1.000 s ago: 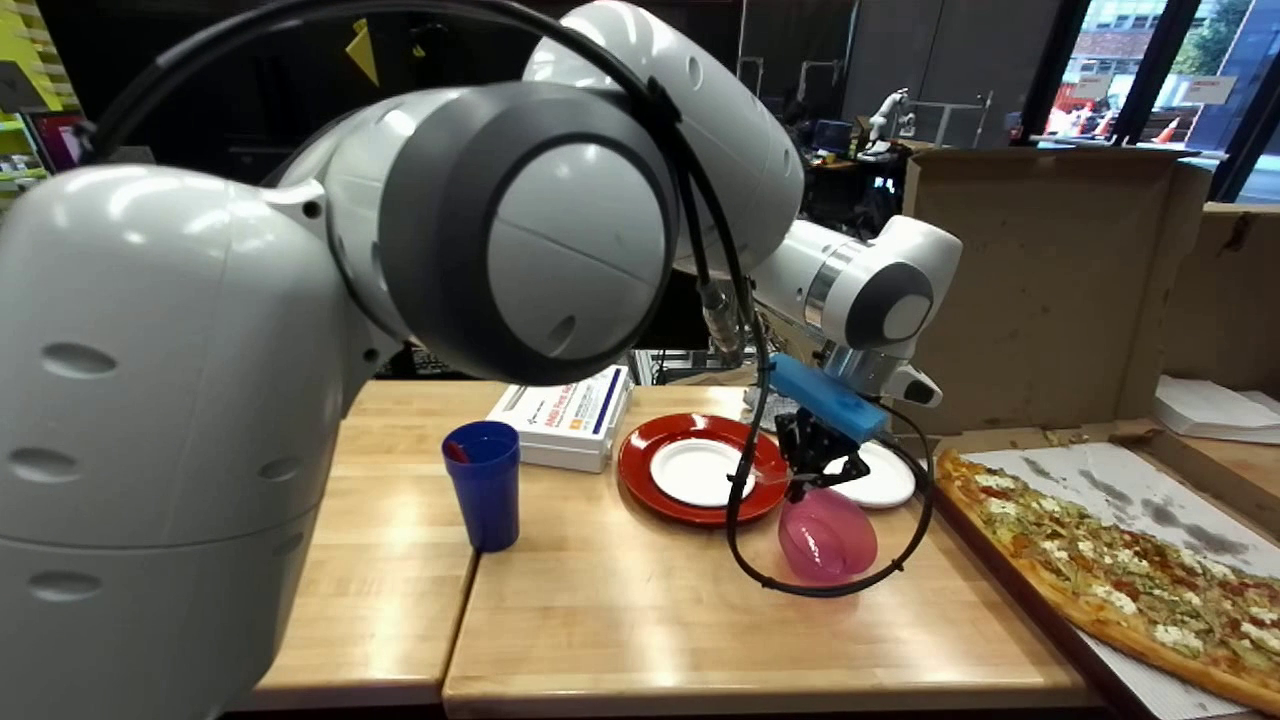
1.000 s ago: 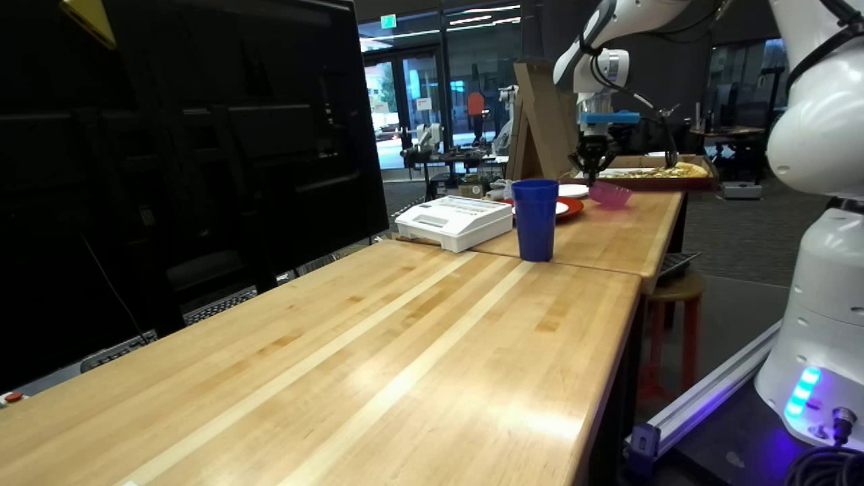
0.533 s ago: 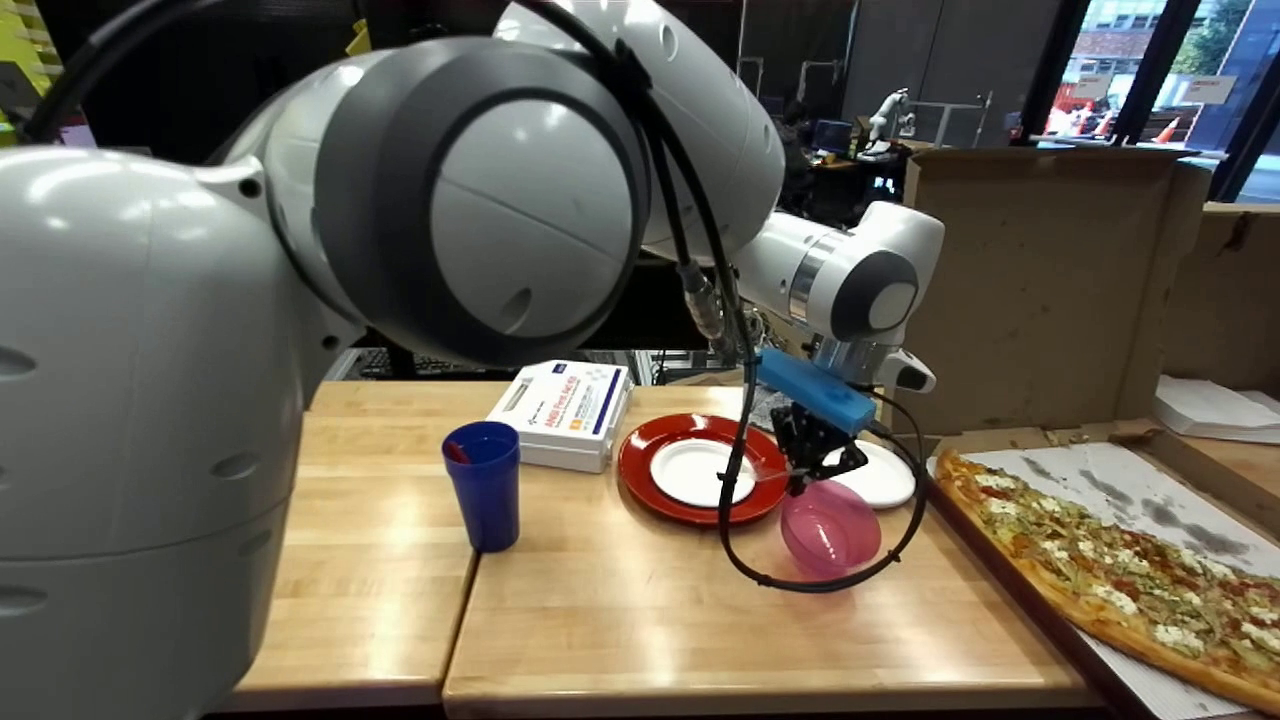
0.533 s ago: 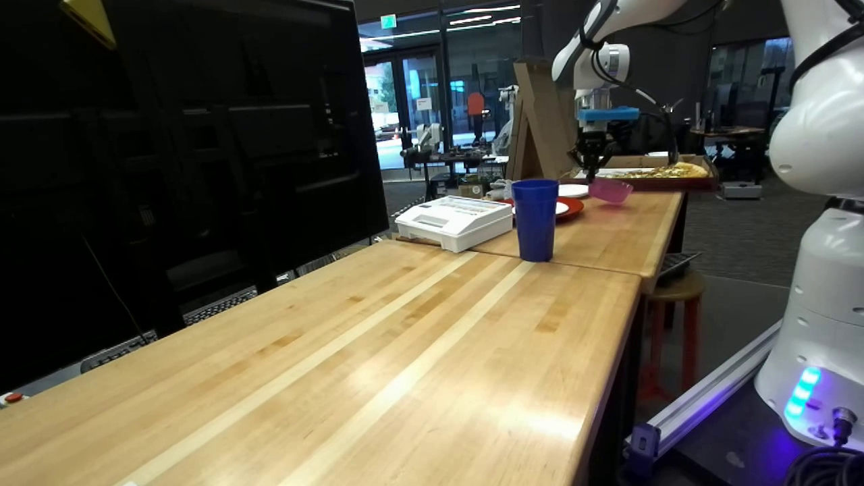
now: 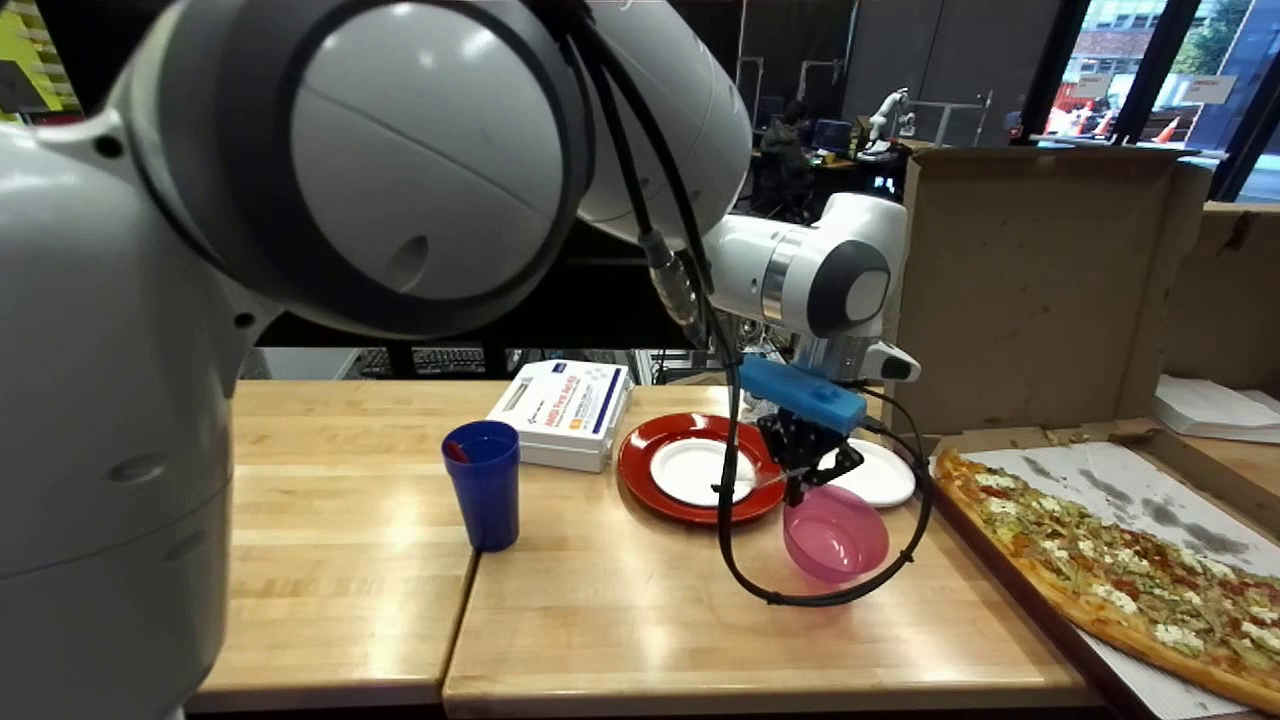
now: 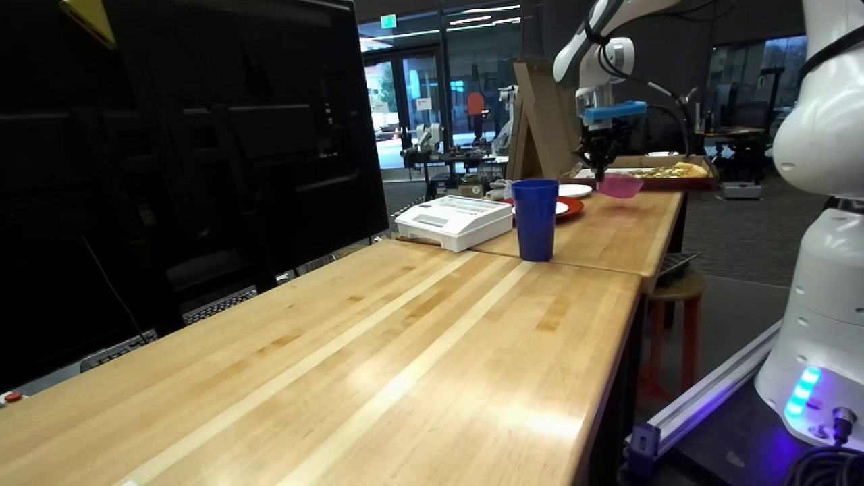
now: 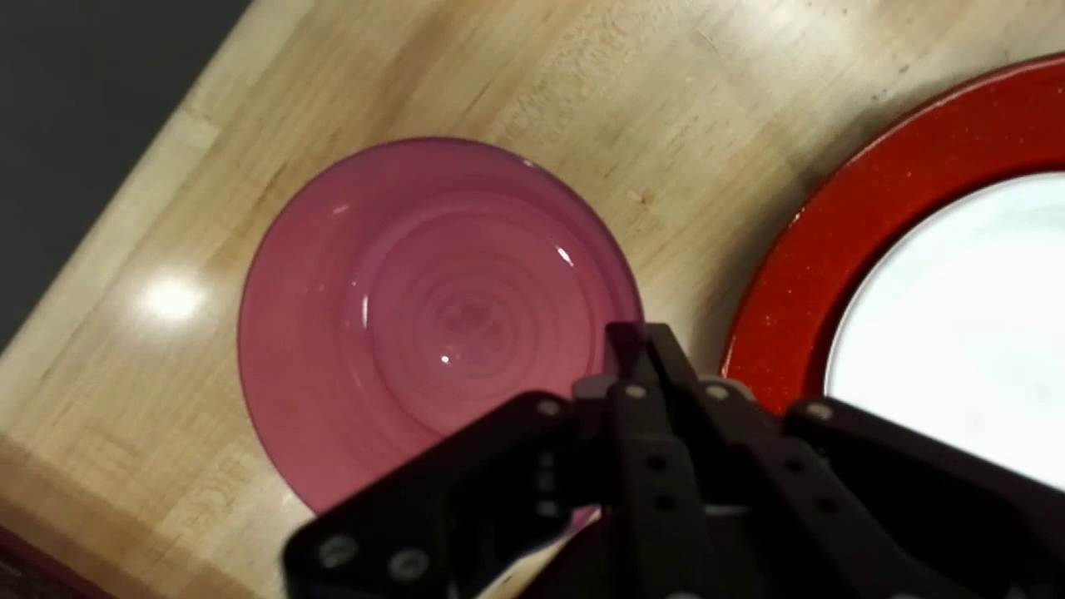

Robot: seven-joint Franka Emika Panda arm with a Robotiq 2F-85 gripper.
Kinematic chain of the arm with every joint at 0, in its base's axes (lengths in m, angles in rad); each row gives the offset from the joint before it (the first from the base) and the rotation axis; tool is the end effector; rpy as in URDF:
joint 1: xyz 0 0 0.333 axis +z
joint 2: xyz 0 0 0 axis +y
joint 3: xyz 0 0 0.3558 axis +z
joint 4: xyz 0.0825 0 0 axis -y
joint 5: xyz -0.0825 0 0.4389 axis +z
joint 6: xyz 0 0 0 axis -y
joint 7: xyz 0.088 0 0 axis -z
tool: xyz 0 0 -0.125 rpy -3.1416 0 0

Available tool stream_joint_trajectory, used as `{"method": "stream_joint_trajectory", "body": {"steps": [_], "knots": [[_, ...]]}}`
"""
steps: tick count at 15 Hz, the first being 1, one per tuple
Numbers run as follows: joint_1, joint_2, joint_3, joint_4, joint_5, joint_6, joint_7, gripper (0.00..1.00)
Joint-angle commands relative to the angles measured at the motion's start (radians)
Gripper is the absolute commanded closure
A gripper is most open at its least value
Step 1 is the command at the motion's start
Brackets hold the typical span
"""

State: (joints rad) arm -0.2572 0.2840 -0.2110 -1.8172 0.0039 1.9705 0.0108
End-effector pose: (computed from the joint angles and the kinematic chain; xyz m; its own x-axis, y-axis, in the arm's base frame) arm 0.6014 -0.2952 0.3691 0.8803 -0.4580 -0.1235 -0.4545 -0.8889 0.0567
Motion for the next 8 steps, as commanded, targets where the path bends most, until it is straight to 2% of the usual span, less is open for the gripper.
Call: {"method": "stream_joint_trajectory", "body": {"steps": [1,8], "knots": [[0.028,-0.102,-0.004,-0.137,-0.081,0.032,-0.006,0.99],[0.056,-0.211,0.008,-0.317,-0.183,0.075,-0.003,0.99]]}}
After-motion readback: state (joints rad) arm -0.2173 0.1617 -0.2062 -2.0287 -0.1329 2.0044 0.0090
